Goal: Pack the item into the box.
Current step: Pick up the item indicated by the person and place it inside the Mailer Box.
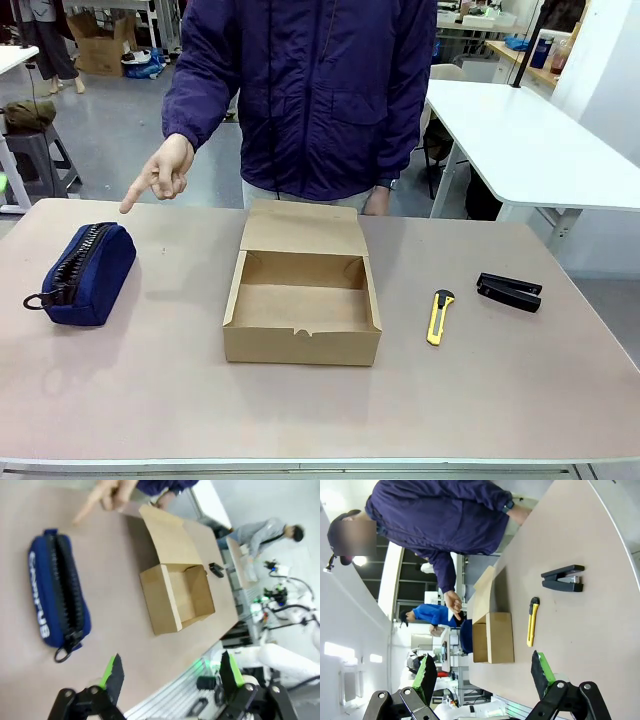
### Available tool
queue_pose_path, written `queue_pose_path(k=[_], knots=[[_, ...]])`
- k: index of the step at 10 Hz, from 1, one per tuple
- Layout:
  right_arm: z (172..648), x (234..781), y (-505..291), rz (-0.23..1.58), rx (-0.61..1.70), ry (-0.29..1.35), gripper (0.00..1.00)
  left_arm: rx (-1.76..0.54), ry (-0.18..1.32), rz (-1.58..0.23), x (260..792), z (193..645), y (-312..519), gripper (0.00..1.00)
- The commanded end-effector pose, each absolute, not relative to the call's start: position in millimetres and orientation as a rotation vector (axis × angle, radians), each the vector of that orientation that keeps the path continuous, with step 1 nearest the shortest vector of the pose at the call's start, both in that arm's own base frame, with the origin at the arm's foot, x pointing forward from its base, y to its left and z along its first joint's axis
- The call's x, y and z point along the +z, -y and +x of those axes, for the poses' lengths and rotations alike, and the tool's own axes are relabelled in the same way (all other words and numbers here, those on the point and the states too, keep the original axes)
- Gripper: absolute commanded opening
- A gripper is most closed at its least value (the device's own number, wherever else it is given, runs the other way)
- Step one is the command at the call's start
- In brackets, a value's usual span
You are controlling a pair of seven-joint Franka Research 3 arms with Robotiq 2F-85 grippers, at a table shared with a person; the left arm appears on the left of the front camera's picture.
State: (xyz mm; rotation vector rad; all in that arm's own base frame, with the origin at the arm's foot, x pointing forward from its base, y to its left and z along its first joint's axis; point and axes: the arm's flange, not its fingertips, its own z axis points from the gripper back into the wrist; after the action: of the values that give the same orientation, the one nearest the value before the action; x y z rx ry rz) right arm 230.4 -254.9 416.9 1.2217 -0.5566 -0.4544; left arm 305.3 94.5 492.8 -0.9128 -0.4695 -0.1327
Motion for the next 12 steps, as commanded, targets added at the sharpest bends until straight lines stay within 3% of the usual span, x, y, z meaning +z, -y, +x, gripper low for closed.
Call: queue_pose_path(k=[1, 7, 9, 12], knots=[[232.5, 418.1, 256.4, 1.230, -0.432, 0.586, 1.00, -0.159, 0.458, -0.880, 511.1, 315.2, -98.3, 1.00], [232.5, 418.1, 256.4, 1.230, -0.432, 0.586, 1.00, -0.145, 0.445, -0.859, 512.9, 316.0, -100.1, 1.00], [232.5, 418.1, 256.4, 1.230, -0.432, 0.586, 1.00, -0.329, 0.297, -0.725, 531.3, 344.0, -89.4, 1.00], [232.5, 418.1, 256.4, 1.230, -0.432, 0.586, 1.00, -0.331, 0.158, -0.378, 535.7, 382.9, -55.2, 1.00]])
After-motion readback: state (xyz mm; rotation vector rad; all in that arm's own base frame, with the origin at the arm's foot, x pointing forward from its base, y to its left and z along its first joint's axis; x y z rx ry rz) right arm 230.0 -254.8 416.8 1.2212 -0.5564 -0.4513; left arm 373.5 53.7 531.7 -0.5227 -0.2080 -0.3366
